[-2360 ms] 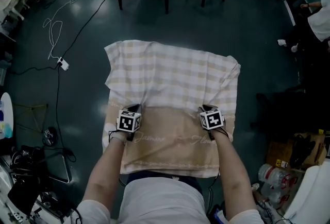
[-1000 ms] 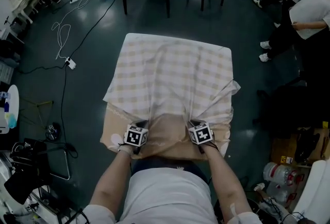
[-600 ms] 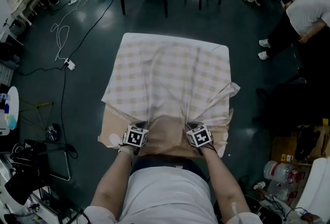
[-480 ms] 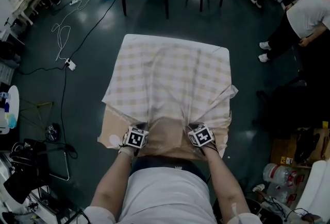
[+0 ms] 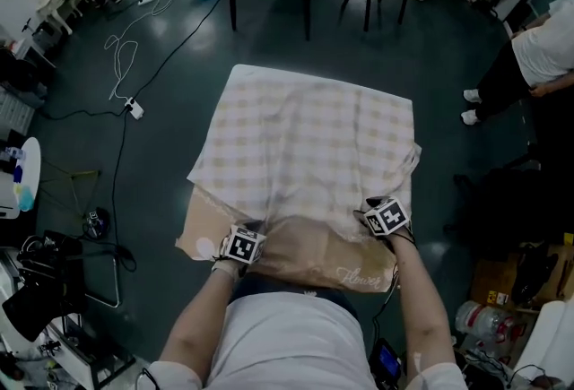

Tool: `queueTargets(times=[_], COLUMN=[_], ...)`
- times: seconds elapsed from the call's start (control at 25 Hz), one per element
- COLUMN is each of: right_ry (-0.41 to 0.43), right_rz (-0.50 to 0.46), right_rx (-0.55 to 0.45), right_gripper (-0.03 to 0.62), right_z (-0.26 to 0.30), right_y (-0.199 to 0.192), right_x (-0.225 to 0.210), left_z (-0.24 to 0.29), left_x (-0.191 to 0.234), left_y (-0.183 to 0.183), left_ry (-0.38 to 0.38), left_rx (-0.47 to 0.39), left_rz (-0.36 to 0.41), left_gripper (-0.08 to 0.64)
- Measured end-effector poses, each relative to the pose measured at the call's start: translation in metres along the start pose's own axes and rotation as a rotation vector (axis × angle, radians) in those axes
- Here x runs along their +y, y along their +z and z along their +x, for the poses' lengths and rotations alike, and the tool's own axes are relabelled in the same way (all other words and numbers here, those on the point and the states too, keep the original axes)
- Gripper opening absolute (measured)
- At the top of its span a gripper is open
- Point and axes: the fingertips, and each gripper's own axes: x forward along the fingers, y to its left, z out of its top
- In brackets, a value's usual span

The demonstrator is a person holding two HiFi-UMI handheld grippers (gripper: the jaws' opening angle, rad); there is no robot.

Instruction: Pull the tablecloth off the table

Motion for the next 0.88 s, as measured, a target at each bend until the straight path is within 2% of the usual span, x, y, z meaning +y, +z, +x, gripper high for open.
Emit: queueTargets(times=[0.16, 0.32, 0.4, 0.48, 0.6, 0.76, 0.88], right_ry=[0.044, 0.146, 0.156, 0.095, -0.066, -0.238, -0.298], right_rz=[0.023, 0.025, 0.025, 0.044, 0.093, 0.09, 0.092], right_rx=[0.032, 0.116, 0.118, 0.072, -0.005, 0.016, 0.043], right_gripper=[0.215, 0.239, 0.239, 0.239, 0.239, 0.245, 0.255], right_z=[-0.005, -0.005, -0.008, -0.014, -0.023, -0.019, -0.01], right_y=[0.009, 0.011, 0.018, 0.033, 0.055, 0.06, 0.055], right_x=[-0.032, -0.045, -0.056, -0.081, -0.131, -0.177, -0.196], left_z=[-0.002, -0.003, -0.002, -0.002, -0.002, -0.004, -0.003], left_x=[-0.003, -0.003, -0.001, -0.001, -0.002, -0.002, -0.002], left_y=[-0.003, -0.002, -0.003, -0.004, -0.007, -0.002, -0.004], left_ry=[-0.006, -0.021, -0.032, -0.041, -0.049, -0.051, -0.054], left_rx=[0.001, 0.001, -0.001, 0.003, 0.004, -0.006, 0.0], left_rz=[-0.01, -0.02, -0.029, -0.036, -0.043, -0.041, -0.05], left_gripper=[0.012, 0.012, 0.012, 0.012, 0.012, 0.012, 0.012])
